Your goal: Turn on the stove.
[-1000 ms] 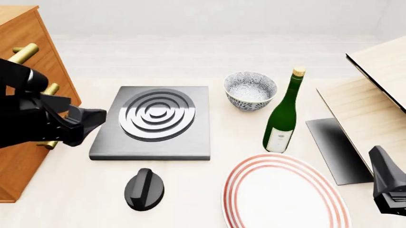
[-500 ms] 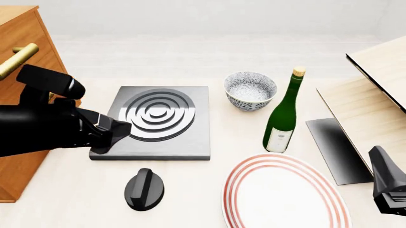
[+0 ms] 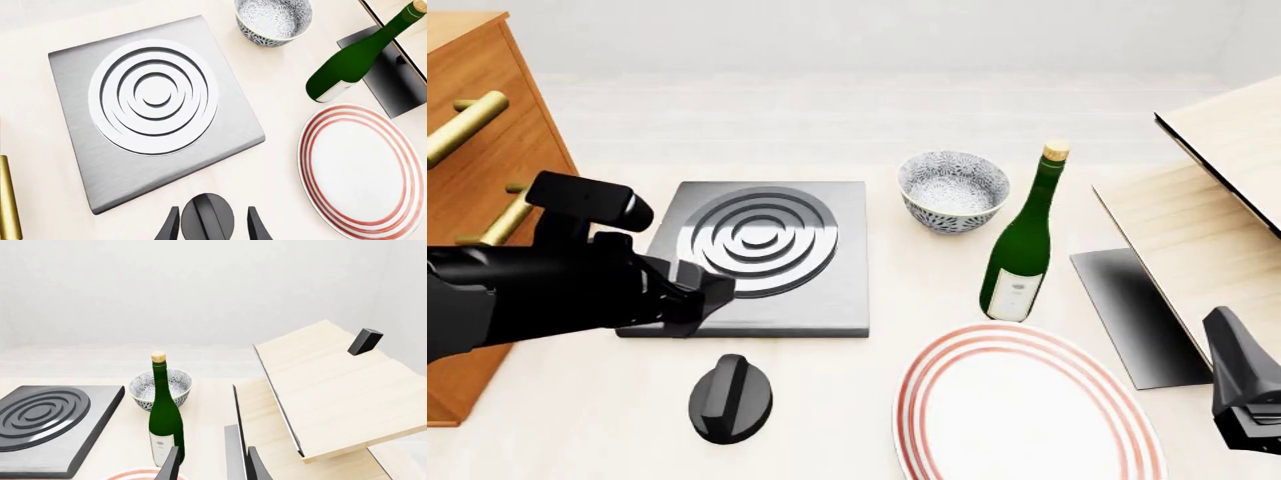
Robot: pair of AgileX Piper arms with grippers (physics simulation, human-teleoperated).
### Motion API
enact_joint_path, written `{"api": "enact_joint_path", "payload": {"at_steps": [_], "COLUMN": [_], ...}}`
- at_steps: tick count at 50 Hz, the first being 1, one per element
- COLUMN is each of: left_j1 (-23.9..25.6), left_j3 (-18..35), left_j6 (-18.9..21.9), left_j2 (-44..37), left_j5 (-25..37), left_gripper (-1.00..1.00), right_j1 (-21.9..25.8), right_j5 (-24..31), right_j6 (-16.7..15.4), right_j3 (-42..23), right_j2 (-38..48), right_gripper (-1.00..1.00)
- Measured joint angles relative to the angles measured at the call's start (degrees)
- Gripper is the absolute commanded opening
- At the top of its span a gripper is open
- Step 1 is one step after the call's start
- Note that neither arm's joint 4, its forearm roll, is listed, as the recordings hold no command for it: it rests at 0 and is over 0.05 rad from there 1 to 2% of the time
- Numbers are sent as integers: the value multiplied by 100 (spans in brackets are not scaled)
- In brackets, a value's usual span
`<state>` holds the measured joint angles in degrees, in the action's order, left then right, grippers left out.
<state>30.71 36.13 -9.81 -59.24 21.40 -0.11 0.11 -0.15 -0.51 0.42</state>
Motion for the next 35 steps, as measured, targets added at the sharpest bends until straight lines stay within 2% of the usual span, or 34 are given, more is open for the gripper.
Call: {"api": "enact_joint_path", "payload": {"at_steps": [35], "left_j1": [34], "left_j3": [-750], "left_j6": [-521], "left_j2": [-731], "left_j5": [-1132], "left_gripper": [100], "right_j1": [0], "right_j5": [8], "right_j6": [0], "right_j3": [-3], "right_j2": [-4], "right_gripper": [100]}}
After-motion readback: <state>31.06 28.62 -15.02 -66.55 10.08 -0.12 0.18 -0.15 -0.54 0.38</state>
